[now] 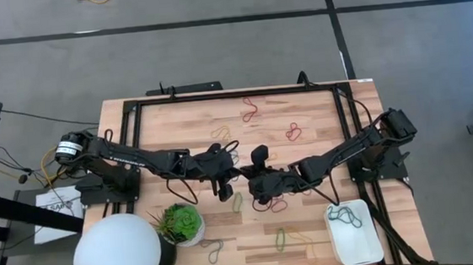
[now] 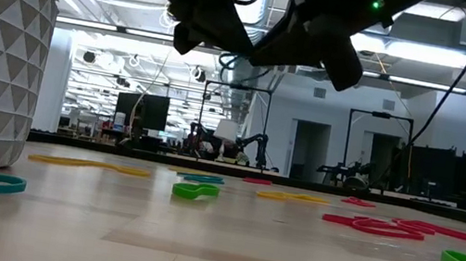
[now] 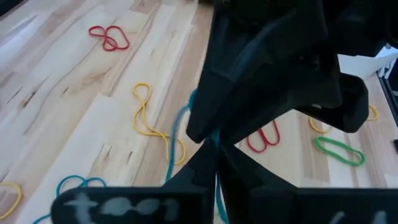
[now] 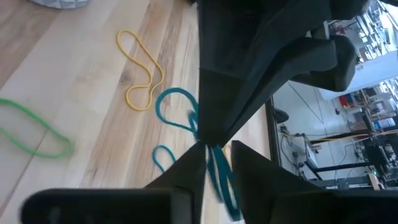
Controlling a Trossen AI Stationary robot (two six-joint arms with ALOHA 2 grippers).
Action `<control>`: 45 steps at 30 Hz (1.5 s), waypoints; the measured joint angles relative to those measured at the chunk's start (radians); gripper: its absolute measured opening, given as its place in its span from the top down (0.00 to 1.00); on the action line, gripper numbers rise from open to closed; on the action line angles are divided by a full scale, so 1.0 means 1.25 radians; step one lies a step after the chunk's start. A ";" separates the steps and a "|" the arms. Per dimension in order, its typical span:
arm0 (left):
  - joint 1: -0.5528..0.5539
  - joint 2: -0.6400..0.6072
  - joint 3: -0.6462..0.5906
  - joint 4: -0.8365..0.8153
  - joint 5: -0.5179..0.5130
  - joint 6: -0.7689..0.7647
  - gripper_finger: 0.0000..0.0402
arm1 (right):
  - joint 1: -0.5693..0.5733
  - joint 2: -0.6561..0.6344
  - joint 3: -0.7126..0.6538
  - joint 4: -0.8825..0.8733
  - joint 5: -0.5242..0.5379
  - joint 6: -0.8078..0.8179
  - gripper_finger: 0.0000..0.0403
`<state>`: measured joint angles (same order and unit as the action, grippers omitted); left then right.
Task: Pick and place items into bin
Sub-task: Put the blue rubber band into the white bin
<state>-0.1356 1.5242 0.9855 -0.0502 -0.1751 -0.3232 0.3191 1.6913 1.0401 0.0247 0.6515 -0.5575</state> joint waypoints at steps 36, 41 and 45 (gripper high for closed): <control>0.003 0.000 -0.017 -0.022 -0.017 0.087 1.00 | 0.045 -0.007 0.000 -0.603 -0.009 0.608 0.99; 0.015 0.000 -0.017 0.006 -0.059 0.115 1.00 | 0.101 -0.010 0.076 -0.875 -0.126 0.753 0.99; 0.028 0.000 -0.017 0.015 -0.087 0.108 1.00 | 0.149 -0.010 0.153 -1.040 -0.312 0.889 1.00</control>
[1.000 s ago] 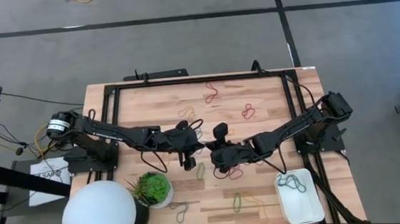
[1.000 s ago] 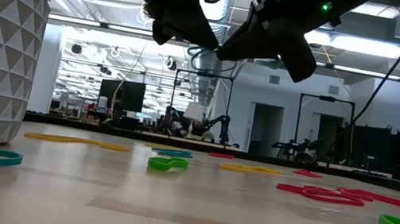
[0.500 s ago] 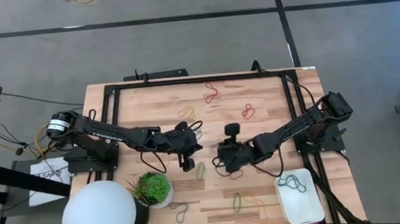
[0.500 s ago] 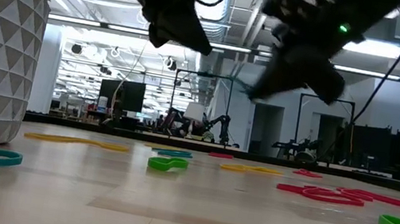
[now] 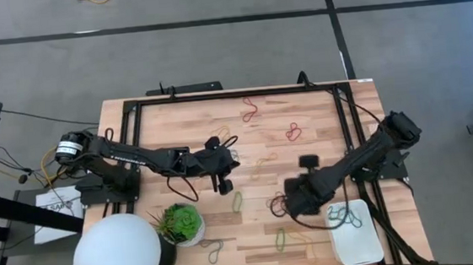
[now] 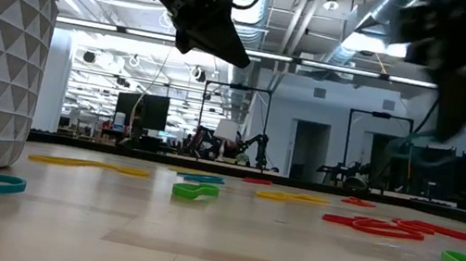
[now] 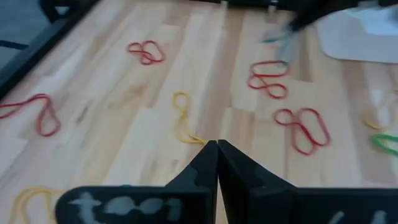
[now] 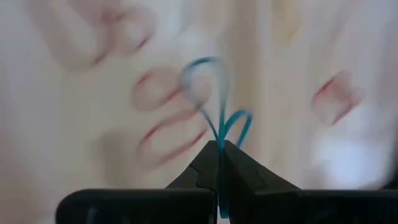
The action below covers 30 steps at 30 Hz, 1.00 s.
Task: Pick and place items into bin
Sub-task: Put the blue rubber band into the white bin
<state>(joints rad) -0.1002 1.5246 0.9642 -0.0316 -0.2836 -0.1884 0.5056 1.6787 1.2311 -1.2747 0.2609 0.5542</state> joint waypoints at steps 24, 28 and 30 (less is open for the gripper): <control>-0.003 0.000 0.000 -0.089 -0.012 -0.037 0.76 | 0.325 -0.047 0.043 -0.147 -0.182 0.291 0.99; -0.003 0.000 0.000 -0.093 -0.012 -0.045 0.76 | 0.410 -0.137 0.043 -0.146 -0.060 0.416 0.99; -0.003 0.000 0.000 -0.092 -0.012 -0.046 0.76 | 0.463 -0.180 0.043 -0.149 0.047 0.503 0.99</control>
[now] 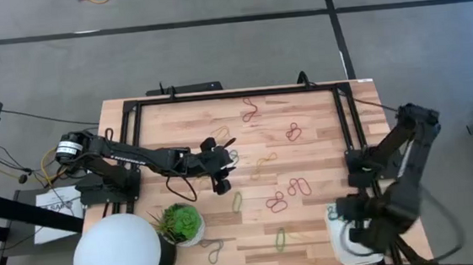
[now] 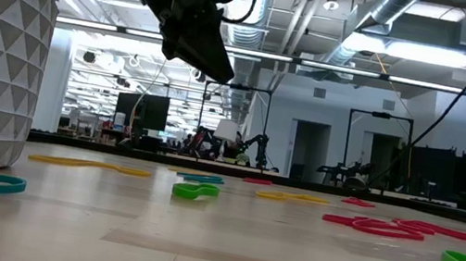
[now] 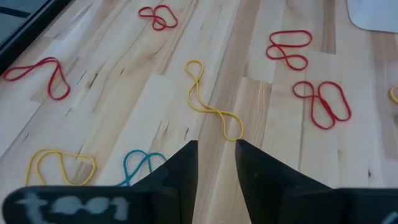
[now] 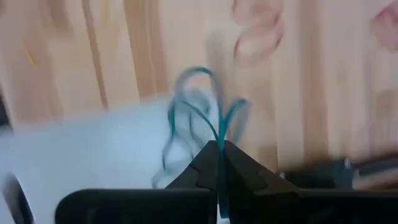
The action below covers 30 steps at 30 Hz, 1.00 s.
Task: Pick and place items into bin
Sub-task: Put the blue rubber band into the white bin
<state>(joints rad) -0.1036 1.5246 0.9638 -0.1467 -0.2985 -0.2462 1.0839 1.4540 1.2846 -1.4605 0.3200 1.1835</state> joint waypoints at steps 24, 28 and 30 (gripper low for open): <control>0.001 0.000 0.000 0.005 -0.002 0.052 0.76 | 0.114 0.005 -0.250 0.227 -0.153 0.451 0.98; 0.001 0.000 0.000 0.005 -0.003 0.064 0.76 | 0.110 0.006 -0.250 0.241 -0.153 0.511 0.97; 0.001 0.000 0.000 0.005 -0.003 0.076 0.76 | 0.110 0.006 -0.250 0.237 -0.153 0.539 0.95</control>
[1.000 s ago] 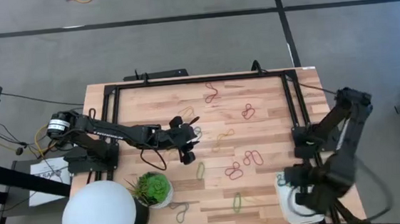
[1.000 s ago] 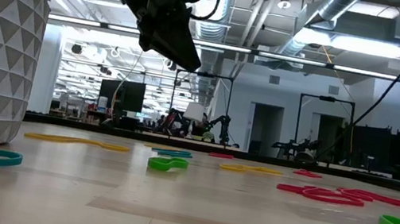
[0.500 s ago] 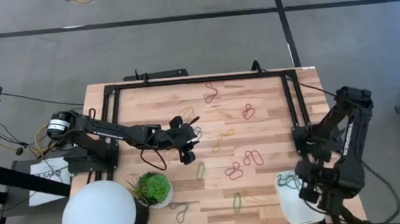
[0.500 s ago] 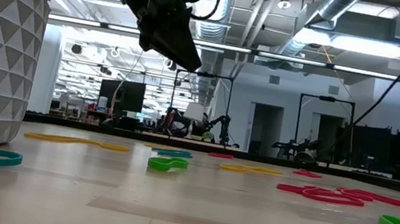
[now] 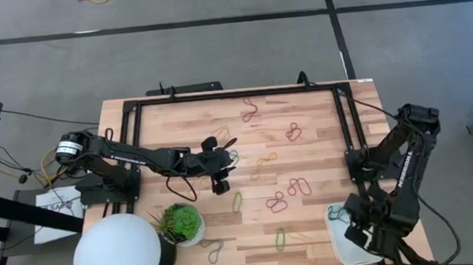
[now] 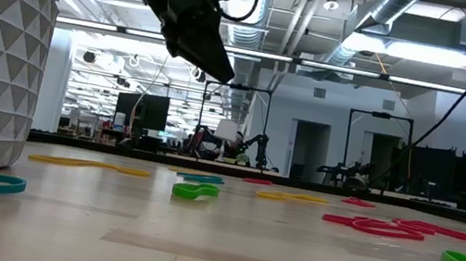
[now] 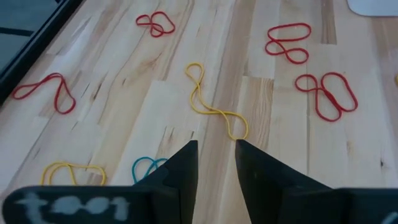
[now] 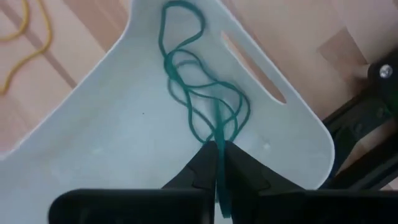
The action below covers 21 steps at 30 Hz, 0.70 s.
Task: Pick and place items into bin
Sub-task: Put the blue rubber band into the white bin
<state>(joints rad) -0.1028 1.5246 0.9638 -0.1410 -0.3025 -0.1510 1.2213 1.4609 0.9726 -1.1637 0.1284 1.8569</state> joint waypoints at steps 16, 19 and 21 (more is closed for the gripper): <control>0.000 0.000 0.000 0.000 0.000 0.023 0.76 | -0.055 0.000 0.000 0.001 0.001 -0.015 0.83; 0.000 0.000 0.000 0.000 0.000 0.023 0.76 | -0.092 0.000 0.003 0.002 0.000 -0.050 0.84; 0.000 0.000 0.000 0.000 0.000 0.023 0.76 | -0.116 0.000 0.016 0.008 0.000 -0.090 0.85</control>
<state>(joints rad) -0.1028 1.5246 0.9638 -0.1410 -0.3027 -0.1226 1.0762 1.4609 0.9932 -1.1542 0.1284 1.7440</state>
